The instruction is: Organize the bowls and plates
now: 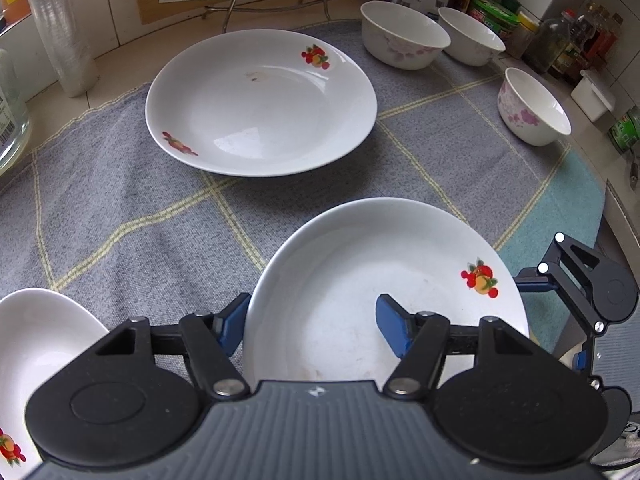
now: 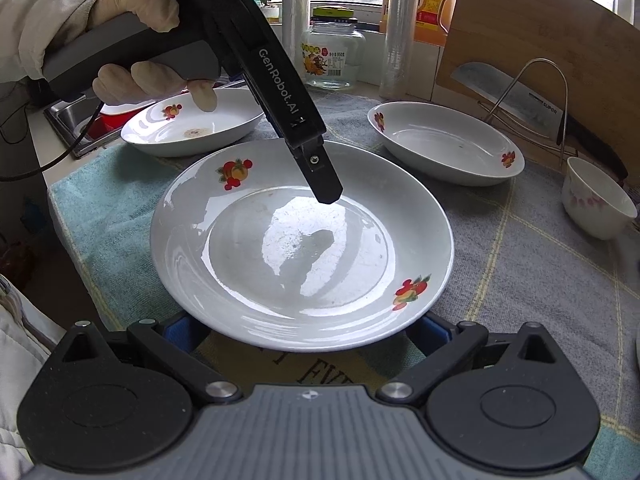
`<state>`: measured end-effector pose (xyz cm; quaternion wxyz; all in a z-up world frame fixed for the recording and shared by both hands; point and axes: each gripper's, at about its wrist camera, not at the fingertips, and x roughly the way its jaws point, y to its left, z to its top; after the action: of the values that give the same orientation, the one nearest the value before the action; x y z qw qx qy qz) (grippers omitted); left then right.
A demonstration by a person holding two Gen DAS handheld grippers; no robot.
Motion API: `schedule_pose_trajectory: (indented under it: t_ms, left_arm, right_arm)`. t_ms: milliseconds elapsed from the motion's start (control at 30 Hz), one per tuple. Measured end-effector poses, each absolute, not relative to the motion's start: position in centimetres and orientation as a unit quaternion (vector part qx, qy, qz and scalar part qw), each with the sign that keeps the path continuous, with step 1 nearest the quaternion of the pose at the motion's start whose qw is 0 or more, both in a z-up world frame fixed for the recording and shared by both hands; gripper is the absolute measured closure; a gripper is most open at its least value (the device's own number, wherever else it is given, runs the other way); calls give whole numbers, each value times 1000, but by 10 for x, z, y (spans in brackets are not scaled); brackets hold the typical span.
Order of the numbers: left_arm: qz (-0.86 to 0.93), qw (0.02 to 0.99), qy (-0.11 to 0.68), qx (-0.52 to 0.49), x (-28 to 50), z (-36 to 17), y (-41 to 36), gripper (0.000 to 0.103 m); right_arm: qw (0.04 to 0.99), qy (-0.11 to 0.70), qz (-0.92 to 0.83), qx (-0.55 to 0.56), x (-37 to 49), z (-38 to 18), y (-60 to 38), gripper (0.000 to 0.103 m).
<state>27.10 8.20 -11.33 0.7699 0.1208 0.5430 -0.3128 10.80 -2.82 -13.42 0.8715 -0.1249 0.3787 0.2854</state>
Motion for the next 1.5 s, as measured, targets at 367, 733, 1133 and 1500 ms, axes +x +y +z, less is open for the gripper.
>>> schedule_pose_trajectory:
  t_ms: [367,733,1133,1500]
  left_arm:
    - [-343,748,555,118,278,-117,79,37]
    - [-352,741,561,116,279,-116,79,37]
    - [-356,753,542,116,276,-102,84,37]
    - [-342,772,526,101,274,-85,103,37]
  right_arm:
    - [868,382,290,-129,107,-140,-33,0]
    - [866,389,284,-129,109,-138,-27,0]
    - [868,386,286,-130,109,-130,-27,0]
    - [864,377,299,-146,118,-111,-16,0]
